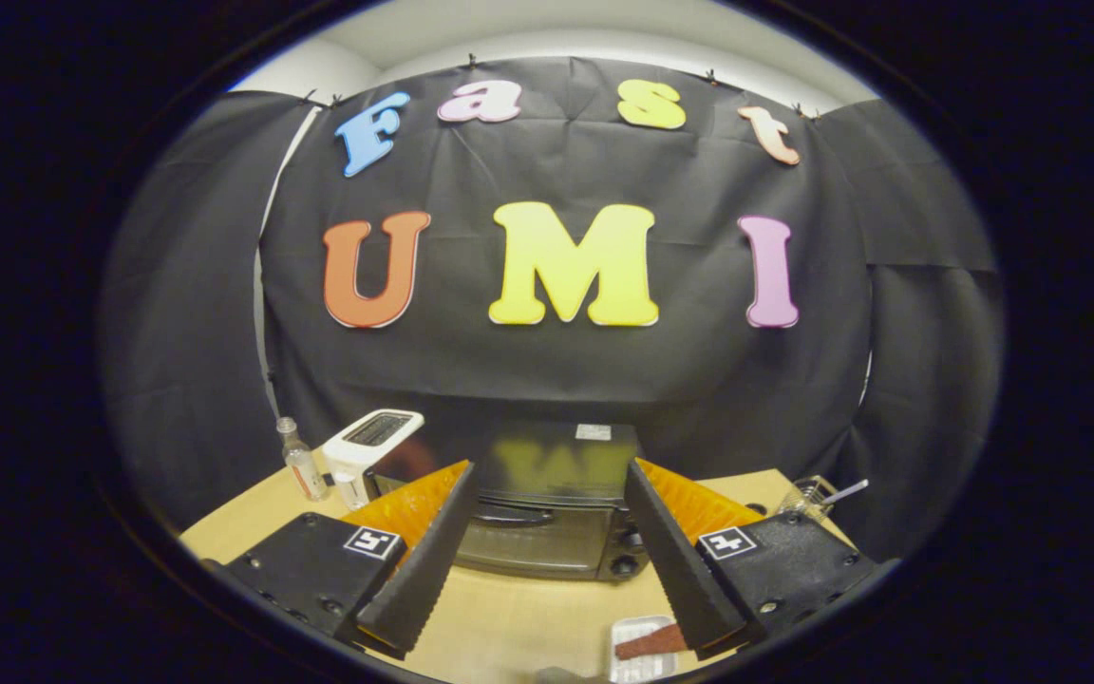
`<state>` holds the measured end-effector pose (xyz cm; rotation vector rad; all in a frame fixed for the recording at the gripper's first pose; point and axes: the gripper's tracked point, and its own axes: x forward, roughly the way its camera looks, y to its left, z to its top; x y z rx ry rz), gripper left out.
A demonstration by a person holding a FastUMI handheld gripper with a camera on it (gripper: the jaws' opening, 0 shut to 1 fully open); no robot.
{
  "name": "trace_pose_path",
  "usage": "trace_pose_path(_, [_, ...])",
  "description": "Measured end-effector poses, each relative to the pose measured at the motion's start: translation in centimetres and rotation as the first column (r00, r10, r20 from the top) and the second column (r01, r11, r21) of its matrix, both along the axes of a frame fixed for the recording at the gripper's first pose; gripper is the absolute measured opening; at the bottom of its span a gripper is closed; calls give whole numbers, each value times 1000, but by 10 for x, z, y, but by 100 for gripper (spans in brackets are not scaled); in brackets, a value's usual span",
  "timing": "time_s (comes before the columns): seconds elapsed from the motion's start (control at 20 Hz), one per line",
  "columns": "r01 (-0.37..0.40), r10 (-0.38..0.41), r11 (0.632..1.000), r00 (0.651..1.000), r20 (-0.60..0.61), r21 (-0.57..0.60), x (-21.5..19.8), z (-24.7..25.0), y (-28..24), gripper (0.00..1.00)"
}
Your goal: Open the toaster oven, put the food inside, and close the toaster oven door.
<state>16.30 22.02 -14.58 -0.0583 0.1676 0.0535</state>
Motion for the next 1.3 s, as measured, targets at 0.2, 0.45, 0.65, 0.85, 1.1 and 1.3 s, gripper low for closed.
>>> trace_pose_path(0.2, [5, -6, 1000, 998, -60, -14, 47, -41, 41, 99])
trace_pose_path(0.45, [58, -63, 997, 991, -119, -43, 77, -71, 48, 100])
trace_pose_path(0.65, [82, -84, 996, 987, -137, -17, 76, -80, 44, 100])
trace_pose_path(0.85, [86, -84, 996, 983, -164, 5, 65, -82, 45, 100])
trace_pose_path(1.1, [71, -69, 997, 982, -175, 5, 55, -83, 46, 100])
trace_pose_path(1.3, [67, -67, 998, 978, -198, -5, 48, -87, 45, 100])
